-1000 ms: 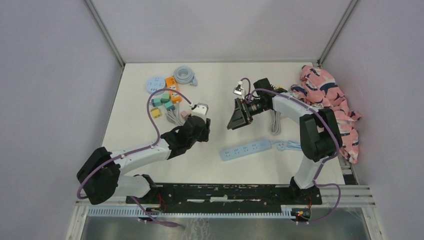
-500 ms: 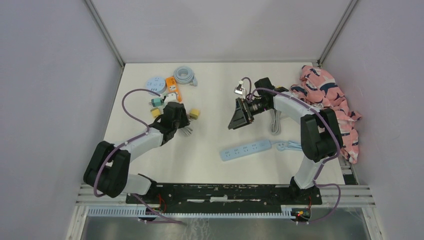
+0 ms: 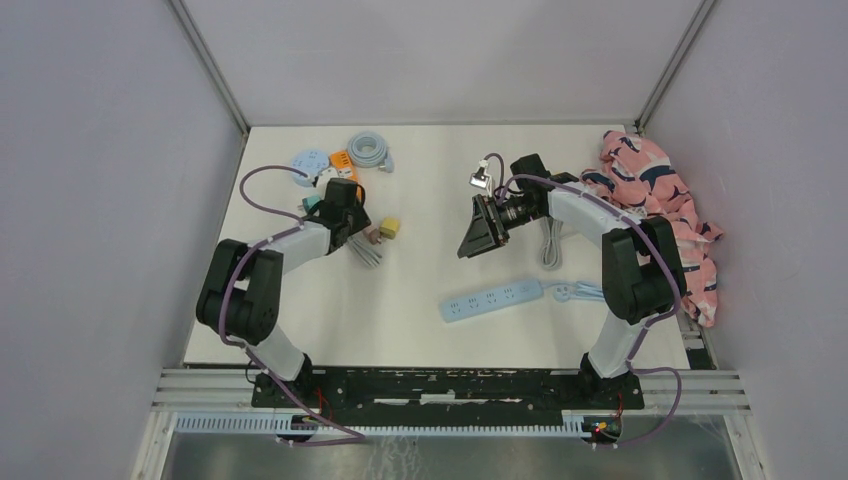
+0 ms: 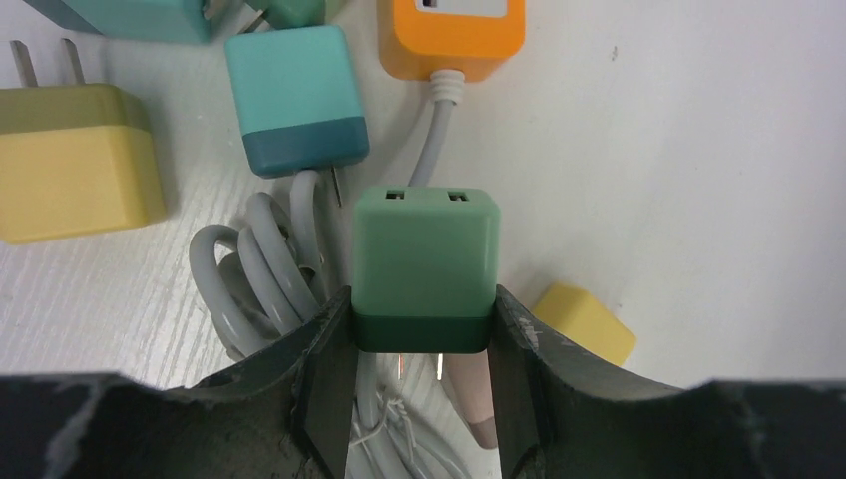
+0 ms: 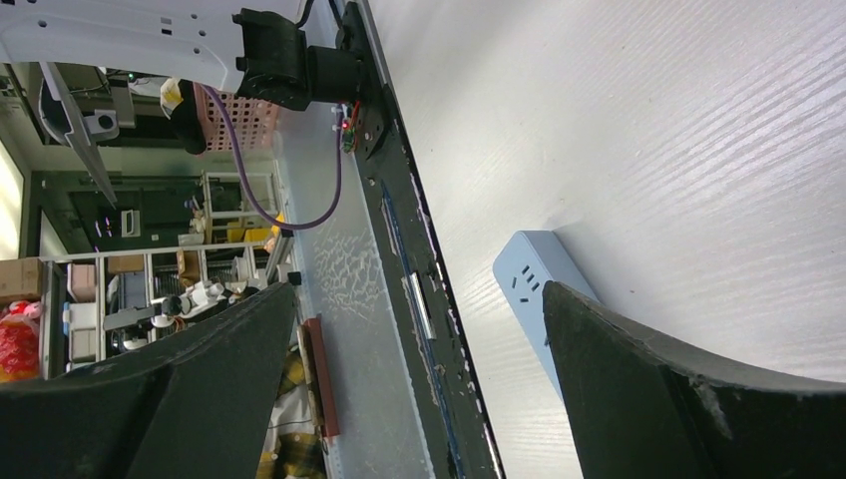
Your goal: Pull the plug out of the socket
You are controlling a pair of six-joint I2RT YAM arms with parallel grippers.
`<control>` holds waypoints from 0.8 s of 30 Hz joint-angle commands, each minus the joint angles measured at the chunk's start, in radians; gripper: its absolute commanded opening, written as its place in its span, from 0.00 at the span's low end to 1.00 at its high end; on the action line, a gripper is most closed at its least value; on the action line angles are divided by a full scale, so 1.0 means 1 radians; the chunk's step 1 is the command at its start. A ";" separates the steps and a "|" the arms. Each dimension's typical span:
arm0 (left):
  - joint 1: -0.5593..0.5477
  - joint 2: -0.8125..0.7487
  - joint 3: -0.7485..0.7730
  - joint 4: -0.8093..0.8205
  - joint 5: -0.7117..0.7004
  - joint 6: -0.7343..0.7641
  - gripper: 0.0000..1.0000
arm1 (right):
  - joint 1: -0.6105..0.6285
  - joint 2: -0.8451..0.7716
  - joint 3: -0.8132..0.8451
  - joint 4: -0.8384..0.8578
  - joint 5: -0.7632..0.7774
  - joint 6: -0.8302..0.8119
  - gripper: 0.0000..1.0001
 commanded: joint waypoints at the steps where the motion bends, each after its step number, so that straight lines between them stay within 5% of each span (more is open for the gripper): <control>1: 0.047 0.054 0.047 -0.024 -0.018 -0.062 0.19 | -0.007 -0.029 0.041 -0.013 -0.023 -0.028 1.00; 7: 0.075 0.103 0.099 -0.080 -0.001 -0.080 0.37 | -0.008 -0.024 0.044 -0.021 -0.022 -0.033 1.00; 16: 0.084 0.077 0.100 -0.083 0.013 -0.084 0.87 | -0.011 -0.028 0.049 -0.031 -0.023 -0.039 1.00; 24: 0.086 -0.026 0.083 -0.099 0.086 -0.089 0.93 | -0.011 -0.039 0.059 -0.067 -0.007 -0.078 1.00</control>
